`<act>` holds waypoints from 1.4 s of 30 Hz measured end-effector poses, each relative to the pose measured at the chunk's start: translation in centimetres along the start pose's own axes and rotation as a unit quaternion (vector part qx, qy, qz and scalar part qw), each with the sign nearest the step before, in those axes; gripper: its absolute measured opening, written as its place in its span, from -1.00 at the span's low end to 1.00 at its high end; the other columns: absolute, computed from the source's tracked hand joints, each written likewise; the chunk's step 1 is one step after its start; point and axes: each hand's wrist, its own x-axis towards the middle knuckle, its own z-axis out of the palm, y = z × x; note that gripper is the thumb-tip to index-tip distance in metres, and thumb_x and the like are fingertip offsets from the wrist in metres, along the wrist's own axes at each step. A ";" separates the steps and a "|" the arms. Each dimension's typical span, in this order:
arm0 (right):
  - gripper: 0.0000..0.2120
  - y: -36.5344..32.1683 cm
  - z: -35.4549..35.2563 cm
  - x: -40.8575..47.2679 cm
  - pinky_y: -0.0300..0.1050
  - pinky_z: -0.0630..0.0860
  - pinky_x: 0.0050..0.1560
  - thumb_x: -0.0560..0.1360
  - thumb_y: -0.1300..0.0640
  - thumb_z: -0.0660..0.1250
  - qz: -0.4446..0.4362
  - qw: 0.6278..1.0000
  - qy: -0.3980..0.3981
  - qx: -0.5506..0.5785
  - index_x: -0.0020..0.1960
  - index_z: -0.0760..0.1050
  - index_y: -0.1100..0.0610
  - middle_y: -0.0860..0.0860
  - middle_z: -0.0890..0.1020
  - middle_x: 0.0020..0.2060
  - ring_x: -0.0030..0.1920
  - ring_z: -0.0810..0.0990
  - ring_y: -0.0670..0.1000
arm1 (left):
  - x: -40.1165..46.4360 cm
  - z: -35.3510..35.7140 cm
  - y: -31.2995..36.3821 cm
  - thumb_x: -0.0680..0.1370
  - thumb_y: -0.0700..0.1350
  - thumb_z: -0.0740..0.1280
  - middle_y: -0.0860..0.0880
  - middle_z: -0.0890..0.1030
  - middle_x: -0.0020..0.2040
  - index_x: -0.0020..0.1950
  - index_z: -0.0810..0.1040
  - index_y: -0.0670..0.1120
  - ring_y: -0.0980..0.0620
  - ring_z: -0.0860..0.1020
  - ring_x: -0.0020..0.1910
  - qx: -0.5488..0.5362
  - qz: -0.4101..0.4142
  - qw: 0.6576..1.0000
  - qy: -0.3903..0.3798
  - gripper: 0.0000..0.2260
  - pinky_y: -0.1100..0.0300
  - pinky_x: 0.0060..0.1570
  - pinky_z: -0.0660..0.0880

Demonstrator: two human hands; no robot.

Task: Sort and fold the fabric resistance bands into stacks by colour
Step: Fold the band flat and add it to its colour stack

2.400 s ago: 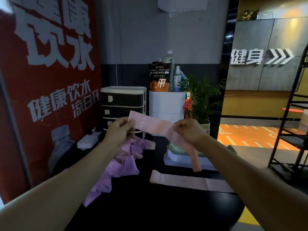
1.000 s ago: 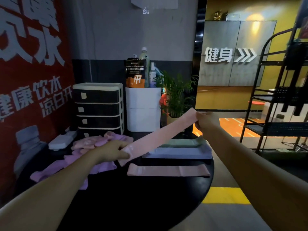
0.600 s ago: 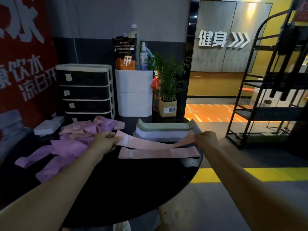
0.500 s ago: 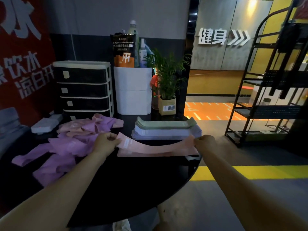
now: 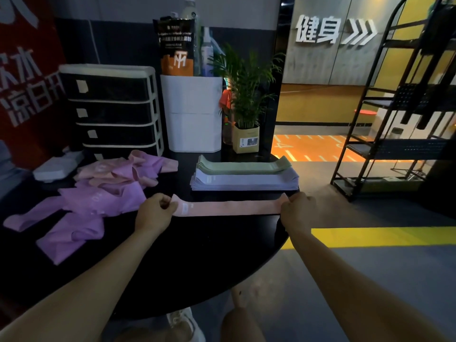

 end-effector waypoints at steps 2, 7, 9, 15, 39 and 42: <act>-0.85 -0.4 0.3 -0.5 -0.01 0.26 -0.06 0.48 0.23 0.21 -0.003 1.000 0.018 -0.005 -0.04 0.48 0.31 0.24 0.47 -0.01 0.05 0.42 0.27 | -0.3 0.1 -0.5 0.55 -0.15 0.30 -0.15 0.62 0.01 0.04 0.56 -0.21 -0.05 0.52 -0.07 -0.006 0.007 1.000 0.004 -0.84 0.21 -0.07 0.33; -0.80 -0.2 0.9 -0.3 0.00 0.34 -0.09 0.49 0.16 0.20 0.020 0.999 0.042 0.009 -0.14 0.53 0.28 0.26 0.54 -0.11 0.01 0.48 0.28 | -0.7 -0.1 -0.9 0.58 -0.20 0.20 -0.14 0.61 0.00 0.05 0.56 -0.20 -0.01 0.48 -0.10 -0.013 0.025 0.999 0.016 -0.83 0.19 -0.08 0.35; -0.83 0.3 1.2 -0.4 0.00 0.28 -0.20 0.44 0.24 0.15 0.050 0.997 0.045 0.040 -0.24 0.48 0.24 0.26 0.53 -0.19 -0.05 0.51 0.30 | -0.8 -0.2 -1.1 0.58 -0.22 0.21 -0.14 0.62 0.03 0.08 0.58 -0.20 0.01 0.48 -0.08 -0.017 0.028 0.999 0.024 -0.82 0.21 -0.06 0.35; -0.82 -0.1 0.2 -1.4 0.06 0.36 0.05 0.50 0.25 0.19 0.072 0.994 0.062 0.062 0.02 0.52 0.26 0.26 0.52 0.05 0.11 0.43 0.28 | -0.9 -0.1 -0.9 0.55 -0.26 0.27 -0.14 0.61 0.04 0.08 0.58 -0.22 0.04 0.48 -0.06 -0.024 0.033 0.998 0.039 -0.84 0.23 -0.02 0.36; -0.74 -2.8 0.5 -4.7 0.01 0.28 0.16 0.58 0.00 0.18 -0.276 0.946 -0.132 -0.105 0.17 0.56 0.02 0.01 0.50 0.19 0.20 0.37 0.10 | -1.0 -0.3 -0.9 0.56 -0.26 0.22 -0.07 0.61 0.13 0.17 0.56 -0.11 -0.02 0.54 0.10 -0.037 0.013 0.999 0.012 -0.77 0.21 0.08 0.40; -0.74 -2.9 0.5 -4.8 0.01 0.28 0.15 0.58 0.01 0.18 -0.274 0.947 -0.129 -0.108 0.17 0.56 0.03 0.01 0.51 0.18 0.19 0.38 0.10 | -1.2 -0.2 -0.9 0.58 -0.21 0.21 -0.06 0.61 0.12 0.16 0.56 -0.10 -0.02 0.54 0.07 -0.004 0.008 1.000 0.015 -0.79 0.20 0.02 0.39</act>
